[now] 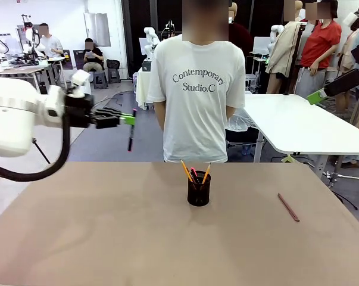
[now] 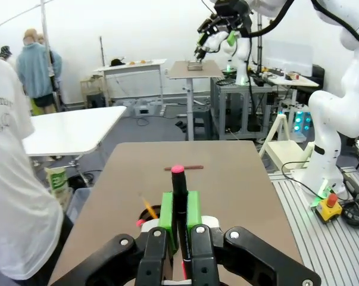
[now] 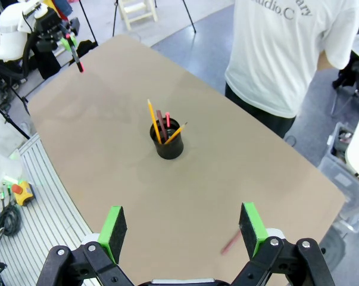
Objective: Place the pens into the pen holder.
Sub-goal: Pick up a writing instrument from the table and place it into the Pen holder.
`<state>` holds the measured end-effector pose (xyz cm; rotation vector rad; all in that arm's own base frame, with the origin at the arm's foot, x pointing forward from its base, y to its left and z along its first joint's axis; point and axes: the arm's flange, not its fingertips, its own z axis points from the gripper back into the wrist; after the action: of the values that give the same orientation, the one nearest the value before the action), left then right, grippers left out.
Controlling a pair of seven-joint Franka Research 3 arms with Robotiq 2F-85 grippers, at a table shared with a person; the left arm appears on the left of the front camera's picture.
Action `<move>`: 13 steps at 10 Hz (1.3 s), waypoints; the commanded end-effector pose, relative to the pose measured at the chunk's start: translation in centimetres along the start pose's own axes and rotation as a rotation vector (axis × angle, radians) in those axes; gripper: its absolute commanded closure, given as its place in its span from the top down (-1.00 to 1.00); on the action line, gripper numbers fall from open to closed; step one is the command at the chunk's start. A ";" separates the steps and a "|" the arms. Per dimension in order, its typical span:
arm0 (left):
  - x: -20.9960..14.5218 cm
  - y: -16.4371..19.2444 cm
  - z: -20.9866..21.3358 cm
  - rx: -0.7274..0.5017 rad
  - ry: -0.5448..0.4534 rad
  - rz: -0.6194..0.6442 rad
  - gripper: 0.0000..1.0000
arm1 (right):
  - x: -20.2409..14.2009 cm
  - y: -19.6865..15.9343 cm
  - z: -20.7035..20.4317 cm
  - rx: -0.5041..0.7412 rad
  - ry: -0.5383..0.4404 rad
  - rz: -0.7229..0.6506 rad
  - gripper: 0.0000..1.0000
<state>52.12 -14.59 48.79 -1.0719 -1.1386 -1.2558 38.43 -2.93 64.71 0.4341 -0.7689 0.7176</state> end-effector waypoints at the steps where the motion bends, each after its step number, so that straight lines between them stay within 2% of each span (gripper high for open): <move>1: -0.7 1.1 -4.5 -0.031 -0.021 -0.014 -1.00 | 0.0 0.0 0.0 0.018 -0.026 0.005 1.00; 4: -2.6 2.5 -12.5 -0.012 -0.004 -0.156 -1.00 | 0.0 0.0 0.0 0.018 -0.026 0.005 1.00; 6: -2.7 3.3 -15.6 -0.008 -0.054 -0.170 -1.00 | 0.0 0.0 0.0 0.018 -0.026 0.005 1.00; 10: -3.9 5.9 -19.6 0.001 -0.088 -0.198 -1.00 | 0.0 0.0 0.0 0.018 -0.026 0.005 1.00; 12: -4.3 6.1 -20.0 -0.022 -0.115 -0.156 -1.00 | 0.0 0.0 0.0 0.018 -0.026 0.005 1.00; 13: -4.1 5.6 -19.5 -0.020 -0.064 -0.171 -1.00 | 0.0 0.0 0.0 0.018 -0.026 0.005 1.00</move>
<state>58.95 -33.62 41.56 -1.0653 -1.2875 -1.3741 38.43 -2.91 64.71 0.4337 -0.7687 0.7179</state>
